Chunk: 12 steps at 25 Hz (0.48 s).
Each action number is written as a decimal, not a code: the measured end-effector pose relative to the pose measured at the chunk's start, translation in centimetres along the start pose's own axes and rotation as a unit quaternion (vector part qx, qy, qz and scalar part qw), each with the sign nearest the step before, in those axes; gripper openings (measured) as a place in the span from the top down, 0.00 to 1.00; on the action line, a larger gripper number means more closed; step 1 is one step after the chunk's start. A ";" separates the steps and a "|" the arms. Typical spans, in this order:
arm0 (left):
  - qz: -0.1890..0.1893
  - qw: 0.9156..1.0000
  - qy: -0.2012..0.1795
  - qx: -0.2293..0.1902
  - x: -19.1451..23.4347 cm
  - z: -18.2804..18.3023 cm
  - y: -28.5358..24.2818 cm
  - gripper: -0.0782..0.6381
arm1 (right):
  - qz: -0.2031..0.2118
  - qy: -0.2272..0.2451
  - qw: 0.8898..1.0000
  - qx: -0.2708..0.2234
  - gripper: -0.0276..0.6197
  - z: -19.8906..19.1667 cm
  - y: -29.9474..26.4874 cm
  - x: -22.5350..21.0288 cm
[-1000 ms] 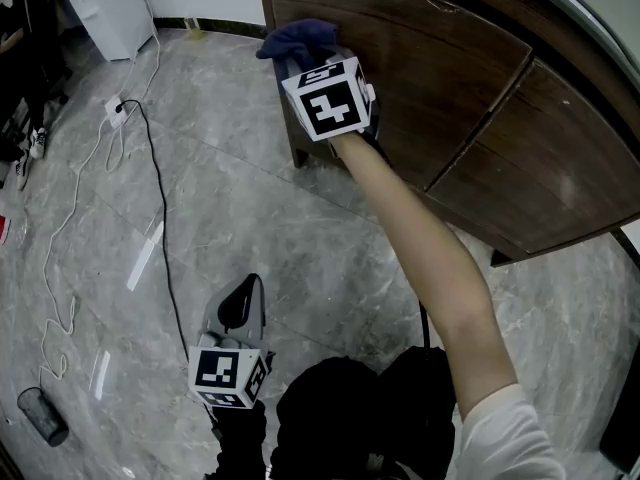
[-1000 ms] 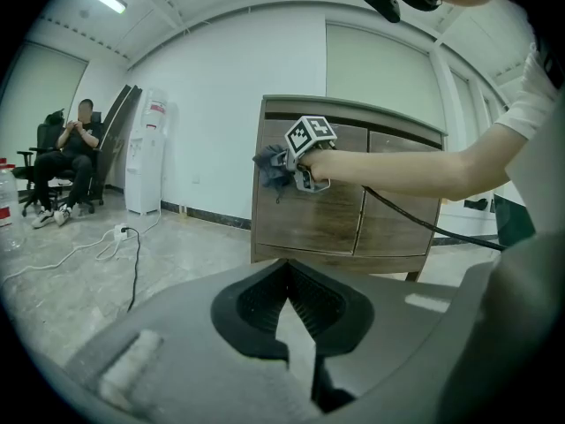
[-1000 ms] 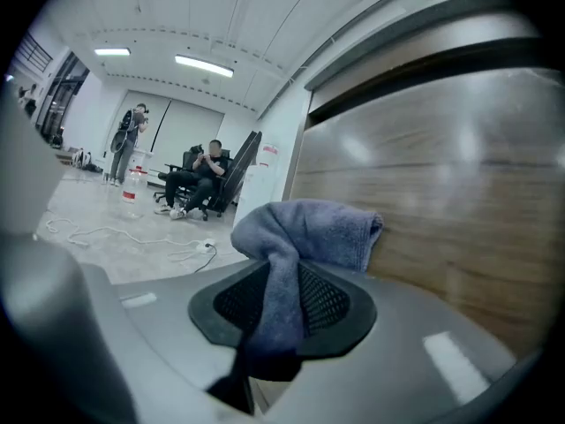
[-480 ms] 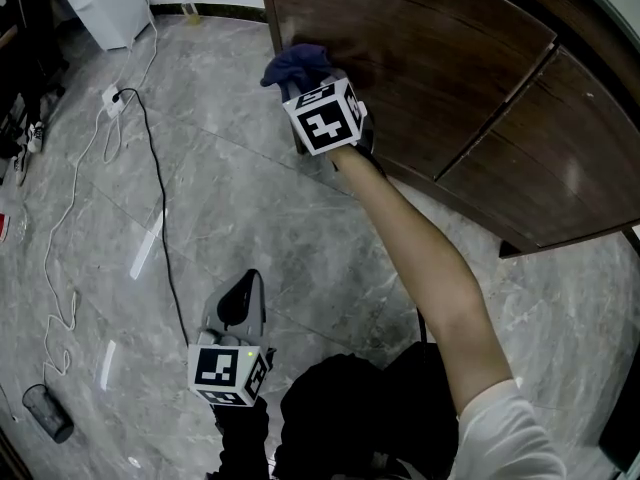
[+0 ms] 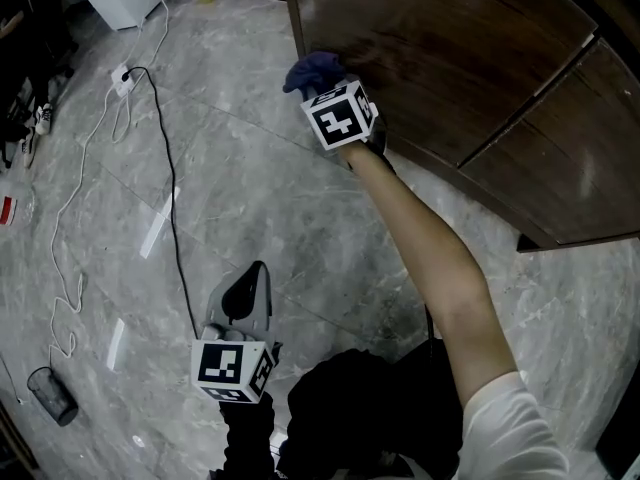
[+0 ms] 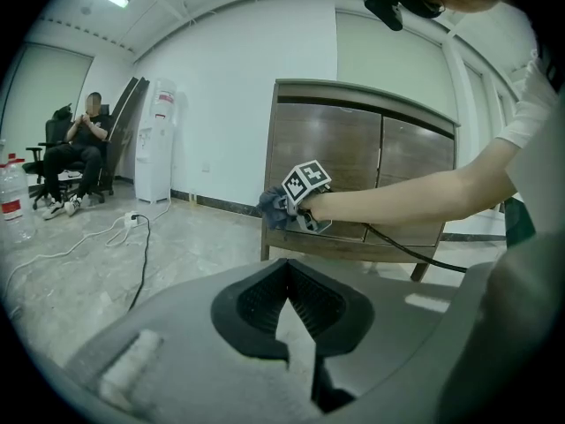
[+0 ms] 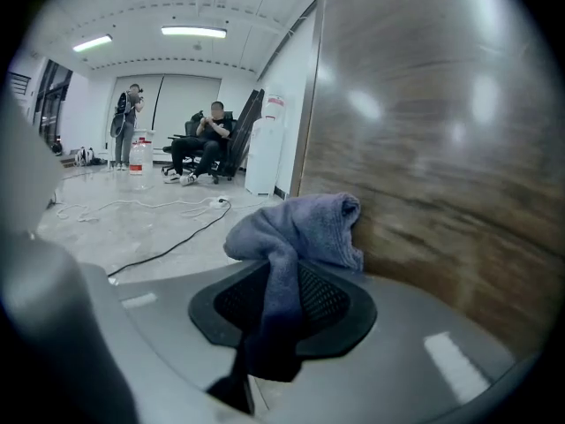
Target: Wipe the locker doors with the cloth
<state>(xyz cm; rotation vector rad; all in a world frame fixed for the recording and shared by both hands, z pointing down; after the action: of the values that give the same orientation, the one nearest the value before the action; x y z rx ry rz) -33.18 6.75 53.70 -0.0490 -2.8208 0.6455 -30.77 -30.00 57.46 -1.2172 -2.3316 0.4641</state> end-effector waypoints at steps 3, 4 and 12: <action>0.002 1.000 0.001 0.002 0.1 -0.1 0.0 0.89 | 0.003 0.005 1.000 0.007 0.80 -1.3 -0.6 0.4; 0.002 1.000 0.002 0.001 0.1 -0.2 0.0 0.89 | 0.002 0.005 1.000 0.008 0.80 -1.6 -0.8 0.5; 0.003 1.000 0.002 0.004 -0.1 -0.2 -0.2 0.89 | 0.017 0.007 0.999 0.047 0.80 -4.5 -2.8 1.3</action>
<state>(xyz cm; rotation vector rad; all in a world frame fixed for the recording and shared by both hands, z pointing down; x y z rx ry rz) -33.01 6.62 53.94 -0.0586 -2.8148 0.6560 -30.84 -30.11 62.93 -1.2135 -2.2550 0.5676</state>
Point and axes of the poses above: the fingertips, and each gripper's own axes: y backward along the fingers, x to its left, z out of its top, the point moved 9 cm from there along y, backward along the fingers, and after that the axes turned 7 degrees about y, right-handed, at the moved point
